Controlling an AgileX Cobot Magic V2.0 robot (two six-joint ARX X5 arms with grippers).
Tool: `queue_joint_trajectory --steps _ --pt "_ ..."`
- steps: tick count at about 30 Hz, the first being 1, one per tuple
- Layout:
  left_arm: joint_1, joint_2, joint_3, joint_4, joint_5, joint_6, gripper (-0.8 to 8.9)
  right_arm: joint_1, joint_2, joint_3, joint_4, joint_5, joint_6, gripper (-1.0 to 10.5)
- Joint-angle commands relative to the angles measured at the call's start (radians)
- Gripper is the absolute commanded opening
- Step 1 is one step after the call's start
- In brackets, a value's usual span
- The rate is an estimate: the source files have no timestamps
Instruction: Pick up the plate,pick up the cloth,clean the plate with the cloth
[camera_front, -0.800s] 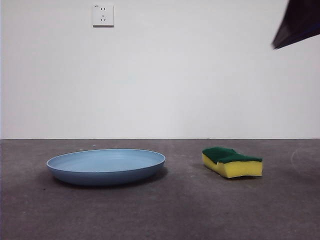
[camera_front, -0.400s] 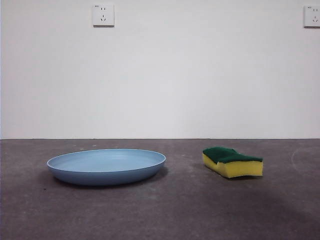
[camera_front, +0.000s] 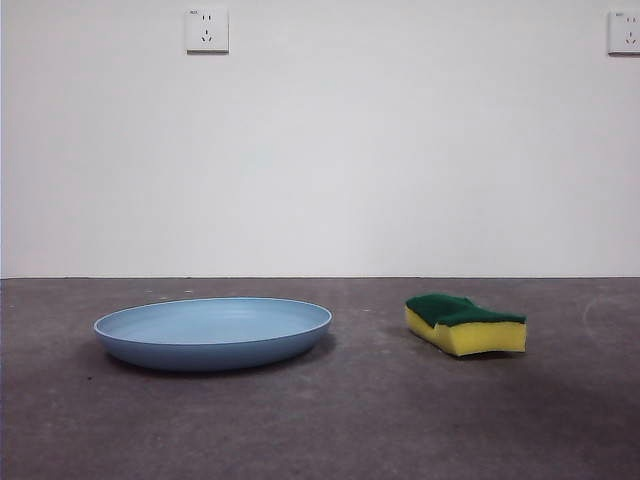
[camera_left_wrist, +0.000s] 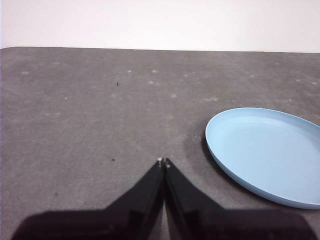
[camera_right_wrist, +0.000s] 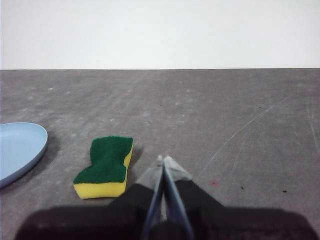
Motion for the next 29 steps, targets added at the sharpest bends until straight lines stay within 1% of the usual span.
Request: queue_joint_trajectory --steps 1,10,13,29 --pt "0.003 -0.002 -0.013 0.002 -0.002 -0.006 -0.03 0.001 -0.005 -0.026 0.007 0.0 0.008 0.0" --pt "0.003 -0.002 -0.013 0.001 -0.002 -0.006 -0.03 0.003 -0.005 -0.05 -0.024 0.001 0.014 0.0" --pt "0.003 -0.002 -0.013 0.001 -0.002 -0.006 -0.03 0.003 -0.005 -0.05 -0.024 0.0 0.054 0.0" --pt "0.003 -0.002 -0.013 0.001 -0.001 -0.006 -0.03 0.002 -0.004 -0.05 -0.024 0.002 0.051 0.0"
